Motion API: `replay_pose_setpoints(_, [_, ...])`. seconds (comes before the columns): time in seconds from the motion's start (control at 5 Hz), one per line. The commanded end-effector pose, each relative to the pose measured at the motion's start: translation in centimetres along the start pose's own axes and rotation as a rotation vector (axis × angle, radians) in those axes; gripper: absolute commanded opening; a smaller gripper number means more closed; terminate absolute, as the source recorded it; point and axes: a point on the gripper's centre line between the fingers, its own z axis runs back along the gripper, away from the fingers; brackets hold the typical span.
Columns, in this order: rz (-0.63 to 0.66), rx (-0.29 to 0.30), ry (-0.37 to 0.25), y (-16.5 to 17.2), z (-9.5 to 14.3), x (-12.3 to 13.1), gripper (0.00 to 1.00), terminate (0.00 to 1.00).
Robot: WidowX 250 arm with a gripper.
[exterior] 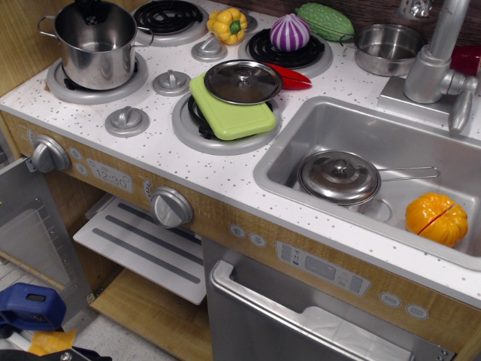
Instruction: Put pot on stove which is near stove
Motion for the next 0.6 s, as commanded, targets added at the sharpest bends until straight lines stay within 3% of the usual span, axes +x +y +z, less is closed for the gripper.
replay_pose_setpoints(0.0, [-0.075, 0.099, -0.017, 2.74, 3.78, -1.09, 0.0, 0.0])
replay_pose_setpoints(0.2, [-0.075, 0.099, -0.017, 2.74, 3.78, -1.09, 1.0, 0.0])
replay_pose_setpoints(0.4, [-0.075, 0.099, -0.017, 2.74, 3.78, -1.09, 1.0, 0.0])
